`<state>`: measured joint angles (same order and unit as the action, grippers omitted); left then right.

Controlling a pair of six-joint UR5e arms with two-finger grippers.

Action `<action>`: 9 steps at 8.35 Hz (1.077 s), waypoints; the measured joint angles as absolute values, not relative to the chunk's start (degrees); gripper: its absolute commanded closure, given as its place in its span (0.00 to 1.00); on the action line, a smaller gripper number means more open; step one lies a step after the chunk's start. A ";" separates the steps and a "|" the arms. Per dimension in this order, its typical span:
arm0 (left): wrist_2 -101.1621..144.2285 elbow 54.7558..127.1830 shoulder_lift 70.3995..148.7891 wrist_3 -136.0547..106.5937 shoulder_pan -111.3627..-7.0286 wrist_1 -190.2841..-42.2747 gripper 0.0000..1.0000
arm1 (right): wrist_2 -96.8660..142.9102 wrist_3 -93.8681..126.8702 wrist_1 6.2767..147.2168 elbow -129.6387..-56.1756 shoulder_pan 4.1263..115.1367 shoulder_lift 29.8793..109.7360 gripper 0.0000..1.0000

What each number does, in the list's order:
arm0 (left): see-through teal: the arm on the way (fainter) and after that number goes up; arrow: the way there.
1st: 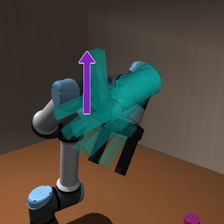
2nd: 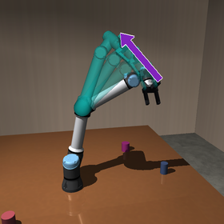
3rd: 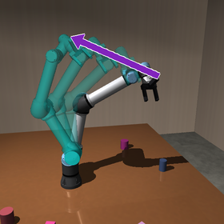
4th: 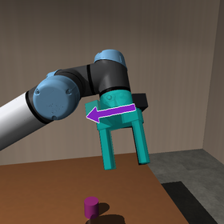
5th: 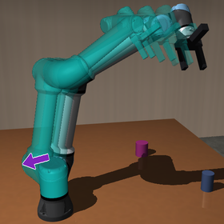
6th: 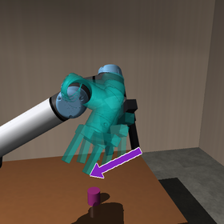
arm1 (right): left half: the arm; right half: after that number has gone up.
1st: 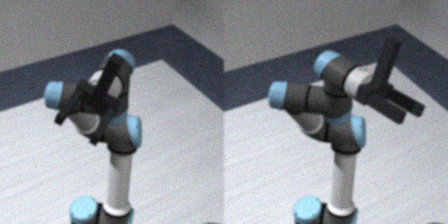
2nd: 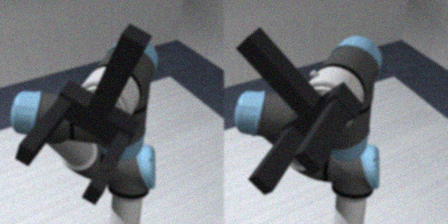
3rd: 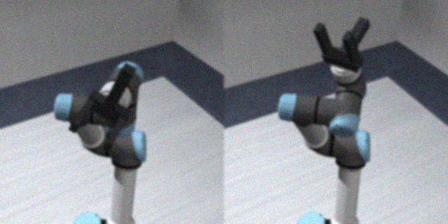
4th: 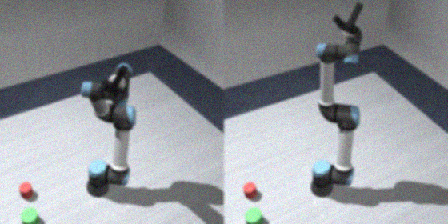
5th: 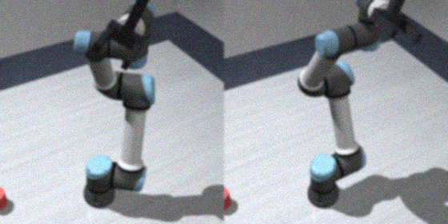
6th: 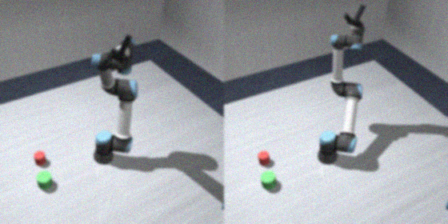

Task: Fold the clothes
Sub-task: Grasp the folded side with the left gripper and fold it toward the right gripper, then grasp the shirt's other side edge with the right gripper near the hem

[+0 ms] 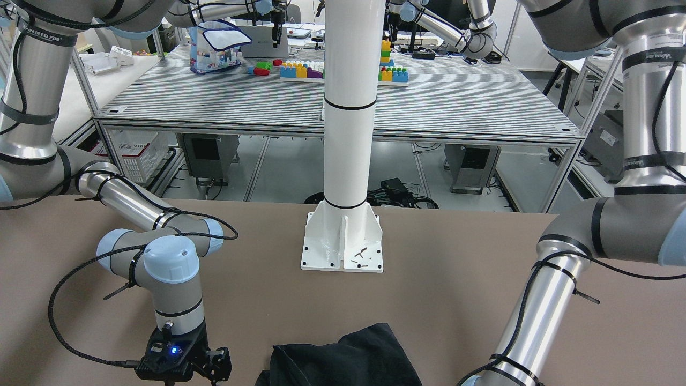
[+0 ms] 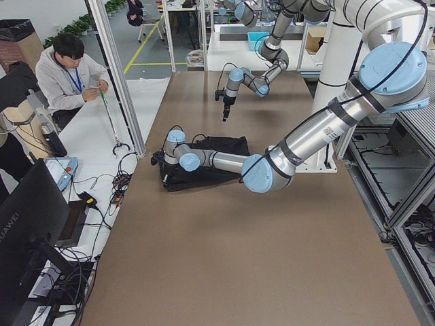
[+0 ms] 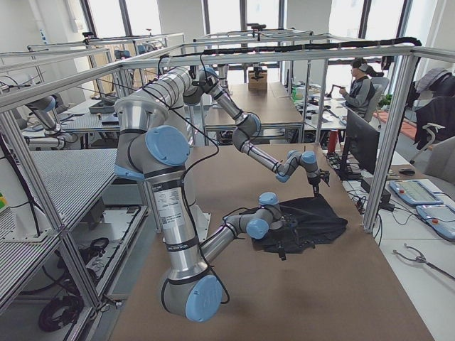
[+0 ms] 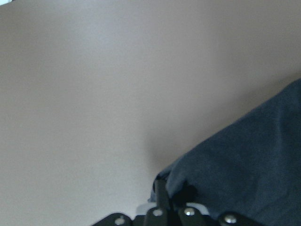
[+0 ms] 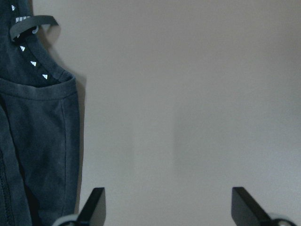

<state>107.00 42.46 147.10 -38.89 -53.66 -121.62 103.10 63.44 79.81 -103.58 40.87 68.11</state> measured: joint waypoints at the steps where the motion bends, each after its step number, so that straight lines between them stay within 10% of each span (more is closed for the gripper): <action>1: 107.15 40.84 147.93 -37.42 -54.31 -122.56 0.00 | 103.10 63.45 79.81 -103.57 40.86 68.11 0.06; 9: 112.71 48.53 143.17 -30.64 -58.82 -122.93 0.00 | 97.21 95.35 79.23 -103.11 31.60 64.33 0.13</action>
<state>112.71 48.53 143.17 -30.64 -58.82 -122.93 97.21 95.35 79.23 -103.11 31.60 64.33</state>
